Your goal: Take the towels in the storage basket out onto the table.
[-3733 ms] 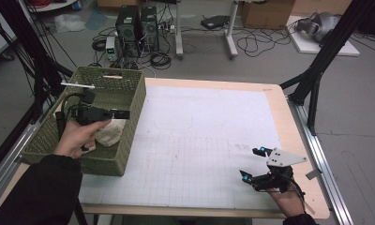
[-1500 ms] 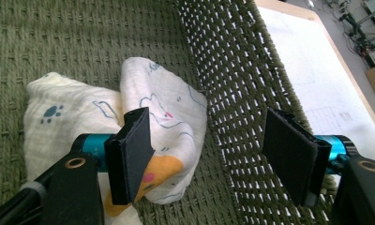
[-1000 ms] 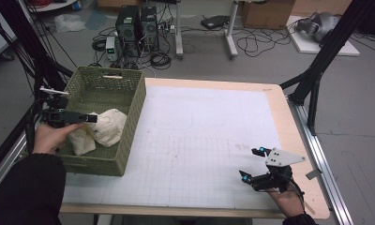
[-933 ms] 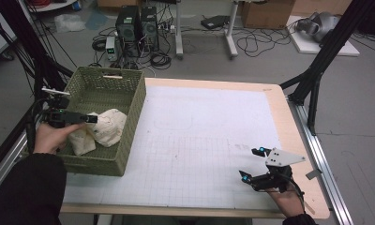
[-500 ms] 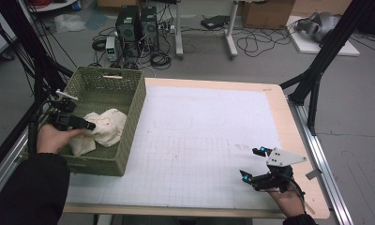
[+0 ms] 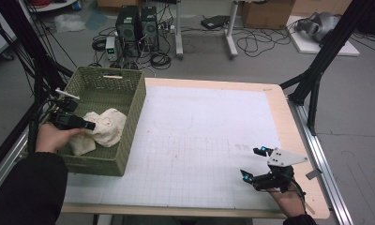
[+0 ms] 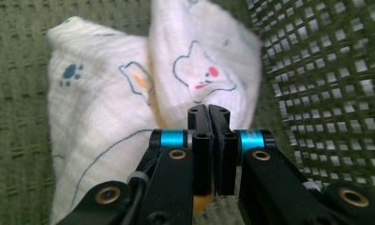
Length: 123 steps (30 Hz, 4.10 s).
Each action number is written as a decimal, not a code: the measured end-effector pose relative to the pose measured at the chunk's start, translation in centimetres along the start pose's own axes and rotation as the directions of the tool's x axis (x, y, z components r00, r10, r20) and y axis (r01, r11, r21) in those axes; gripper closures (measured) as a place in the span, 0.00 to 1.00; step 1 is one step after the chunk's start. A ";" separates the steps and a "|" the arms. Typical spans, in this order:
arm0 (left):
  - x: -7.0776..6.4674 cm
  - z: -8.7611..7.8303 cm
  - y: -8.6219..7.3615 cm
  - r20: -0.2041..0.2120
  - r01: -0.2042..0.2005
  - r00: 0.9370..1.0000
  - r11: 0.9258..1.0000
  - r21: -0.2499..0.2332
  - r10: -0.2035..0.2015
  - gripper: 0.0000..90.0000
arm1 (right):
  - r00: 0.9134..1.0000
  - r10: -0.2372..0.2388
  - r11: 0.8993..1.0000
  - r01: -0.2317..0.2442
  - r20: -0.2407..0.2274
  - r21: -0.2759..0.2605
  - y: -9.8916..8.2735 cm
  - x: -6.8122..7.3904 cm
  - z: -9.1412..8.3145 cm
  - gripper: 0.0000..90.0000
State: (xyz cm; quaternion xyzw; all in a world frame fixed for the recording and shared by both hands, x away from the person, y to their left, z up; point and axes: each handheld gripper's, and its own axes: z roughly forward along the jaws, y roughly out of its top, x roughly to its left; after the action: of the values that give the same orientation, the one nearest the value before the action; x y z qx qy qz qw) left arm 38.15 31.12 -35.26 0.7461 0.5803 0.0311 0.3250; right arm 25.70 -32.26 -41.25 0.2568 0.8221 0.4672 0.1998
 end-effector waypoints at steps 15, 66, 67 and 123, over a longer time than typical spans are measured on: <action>0.7 -2.1 -0.7 0.301 0.191 0.943 0.971 -0.142 -0.141 0.98 | 1.000 0.002 1.000 -0.002 0.006 -0.002 0.0 -0.1 -0.2 0.10; -21.0 6.6 5.1 0.735 0.085 0.674 0.981 -0.177 0.075 0.98 | 1.000 0.006 0.999 -0.006 0.014 -0.037 0.3 -0.3 -0.6 0.10; -21.5 7.2 4.9 0.734 0.083 0.676 0.982 -0.169 0.069 0.98 | 1.000 0.006 0.999 -0.005 0.015 -0.038 0.2 -0.3 -0.6 0.10; -21.6 14.8 -1.9 0.465 -0.094 0.861 0.963 -0.253 0.206 0.63 | 0.985 -0.076 0.973 0.107 -0.155 0.203 2.6 0.9 10.0 0.94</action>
State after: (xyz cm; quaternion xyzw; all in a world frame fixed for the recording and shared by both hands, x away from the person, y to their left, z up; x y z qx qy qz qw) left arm 35.79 5.55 -40.70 0.7317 0.4124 -0.0679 0.5384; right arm 31.27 -23.94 -43.95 0.2034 0.8904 0.3852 0.1319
